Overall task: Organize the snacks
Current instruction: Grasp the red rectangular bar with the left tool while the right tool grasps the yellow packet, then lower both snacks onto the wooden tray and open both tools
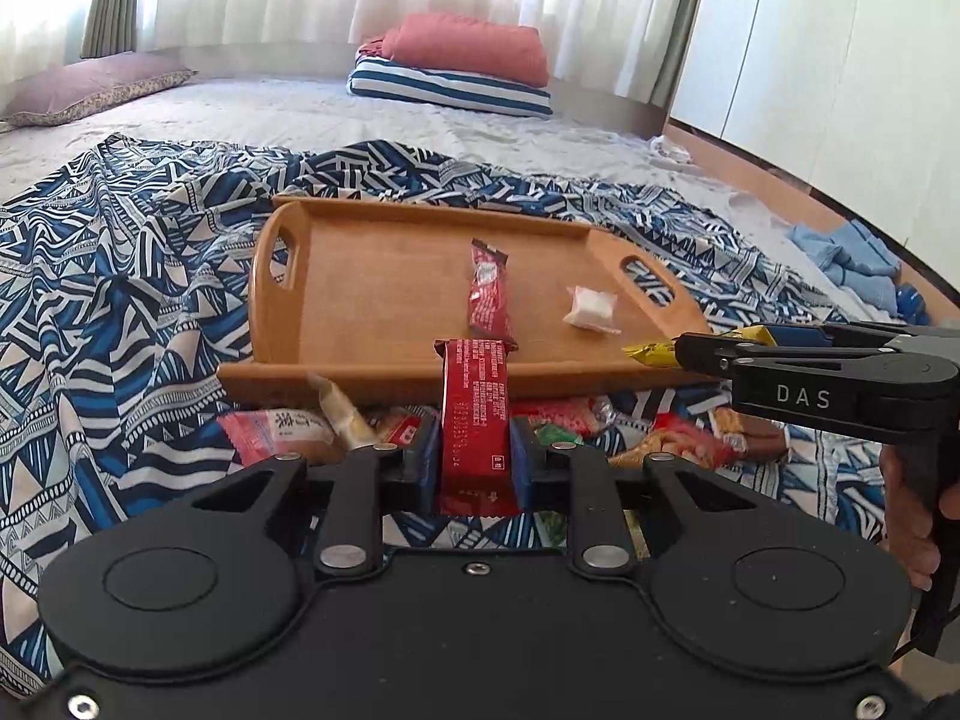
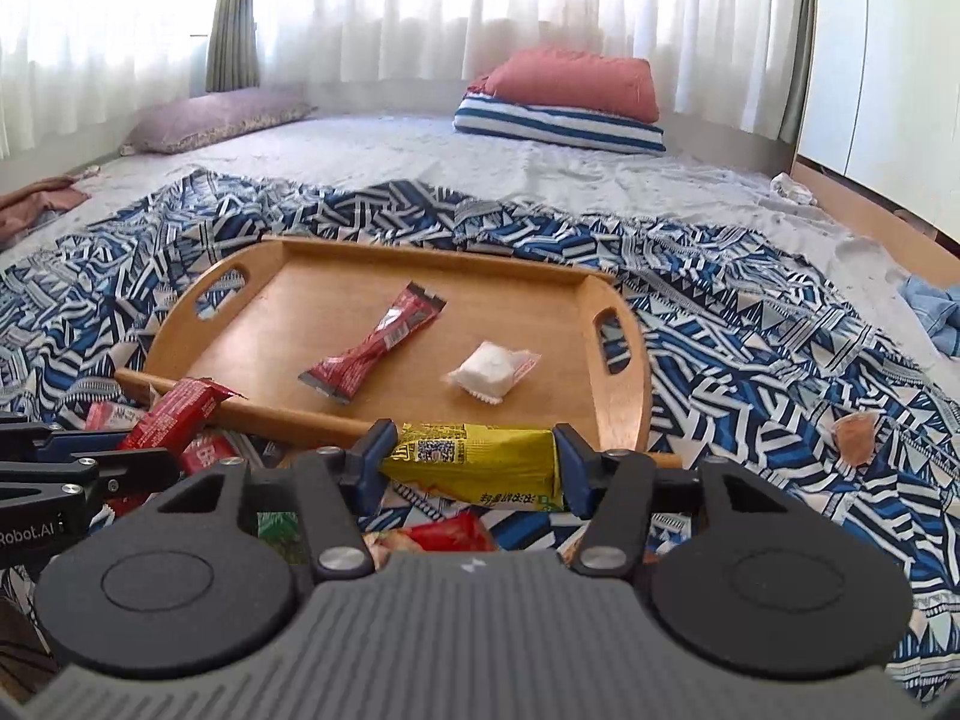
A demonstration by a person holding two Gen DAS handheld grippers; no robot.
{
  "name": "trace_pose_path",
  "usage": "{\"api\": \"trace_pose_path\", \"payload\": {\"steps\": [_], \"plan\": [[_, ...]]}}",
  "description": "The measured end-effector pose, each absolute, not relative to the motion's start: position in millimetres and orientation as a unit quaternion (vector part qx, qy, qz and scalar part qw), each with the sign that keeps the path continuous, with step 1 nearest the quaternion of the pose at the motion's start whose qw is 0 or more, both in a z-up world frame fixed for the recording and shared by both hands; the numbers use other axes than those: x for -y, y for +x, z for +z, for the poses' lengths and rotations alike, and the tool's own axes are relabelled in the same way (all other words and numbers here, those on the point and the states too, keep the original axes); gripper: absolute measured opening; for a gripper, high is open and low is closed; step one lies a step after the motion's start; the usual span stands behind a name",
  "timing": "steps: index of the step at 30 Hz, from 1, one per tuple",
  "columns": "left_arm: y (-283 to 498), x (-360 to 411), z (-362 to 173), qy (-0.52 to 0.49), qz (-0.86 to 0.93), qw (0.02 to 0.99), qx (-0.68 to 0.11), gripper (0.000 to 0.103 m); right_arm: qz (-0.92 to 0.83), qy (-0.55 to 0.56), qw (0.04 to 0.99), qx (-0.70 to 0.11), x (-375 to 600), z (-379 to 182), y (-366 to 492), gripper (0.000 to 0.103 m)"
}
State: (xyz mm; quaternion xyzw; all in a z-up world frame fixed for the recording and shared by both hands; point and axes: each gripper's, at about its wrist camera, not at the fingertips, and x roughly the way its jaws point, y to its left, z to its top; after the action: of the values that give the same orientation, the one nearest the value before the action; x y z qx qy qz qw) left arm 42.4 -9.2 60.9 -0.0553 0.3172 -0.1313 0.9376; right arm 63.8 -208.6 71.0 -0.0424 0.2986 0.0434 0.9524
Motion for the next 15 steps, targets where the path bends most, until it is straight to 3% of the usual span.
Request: {"api": "trace_pose_path", "payload": {"steps": [15], "plan": [[129.0, 0.1, 76.5, -0.076, -0.092, 0.937, -0.328, 0.022, -0.003, -0.048, 0.948, -0.314, 246.6, 59.7, 142.2, 0.059]]}}
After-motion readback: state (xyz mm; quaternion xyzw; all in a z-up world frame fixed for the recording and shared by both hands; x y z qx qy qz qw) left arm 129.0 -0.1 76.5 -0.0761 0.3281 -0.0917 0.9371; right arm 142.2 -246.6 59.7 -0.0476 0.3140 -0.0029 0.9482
